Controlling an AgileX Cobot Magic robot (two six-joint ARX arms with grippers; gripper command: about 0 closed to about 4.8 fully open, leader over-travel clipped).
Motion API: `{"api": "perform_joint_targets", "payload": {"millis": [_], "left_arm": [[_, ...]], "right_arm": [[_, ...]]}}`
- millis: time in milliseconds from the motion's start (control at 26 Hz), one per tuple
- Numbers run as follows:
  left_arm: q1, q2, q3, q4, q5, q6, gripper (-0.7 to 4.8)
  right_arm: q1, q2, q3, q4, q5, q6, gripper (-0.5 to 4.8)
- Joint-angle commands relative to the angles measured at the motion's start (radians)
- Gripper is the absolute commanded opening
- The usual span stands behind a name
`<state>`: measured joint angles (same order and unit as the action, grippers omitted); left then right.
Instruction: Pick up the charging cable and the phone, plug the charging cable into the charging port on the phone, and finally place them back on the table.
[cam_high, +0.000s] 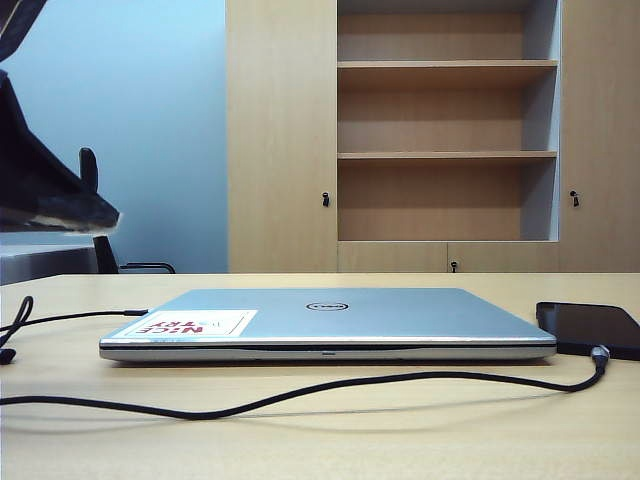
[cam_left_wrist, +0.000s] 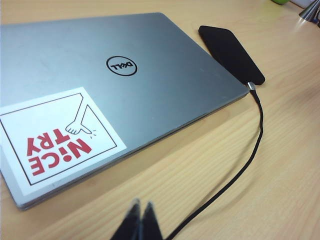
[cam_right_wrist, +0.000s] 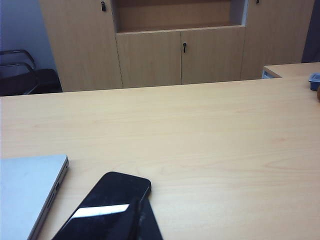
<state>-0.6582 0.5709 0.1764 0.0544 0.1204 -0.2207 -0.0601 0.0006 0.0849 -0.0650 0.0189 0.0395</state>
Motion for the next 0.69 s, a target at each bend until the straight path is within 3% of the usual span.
{"api": "perform_joint_targets", "payload": {"millis": [38,154,231,693], "left_arm": [[0.001,0.0,-0.01,0.016,0.002,0.004,-0.05],[0.001,0.0,-0.023,0.015,0.002,0.004,-0.05],[0.001,0.0,-0.028,0.019,0.002,0.004,-0.05],[0.0,-0.002,-0.028,0.183,0.002,0.008,-0.05]], "right_arm": [[0.0,-0.003,-0.04,0.105,0.005,-0.011,-0.01],[0.0,-0.003,-0.065,0.108,0.003,-0.01,-0.01],[0.0,-0.003,-0.065,0.099,0.005,-0.011,0.55],[-0.002,-0.003,-0.065,0.091,0.005,-0.006,0.53]]}}
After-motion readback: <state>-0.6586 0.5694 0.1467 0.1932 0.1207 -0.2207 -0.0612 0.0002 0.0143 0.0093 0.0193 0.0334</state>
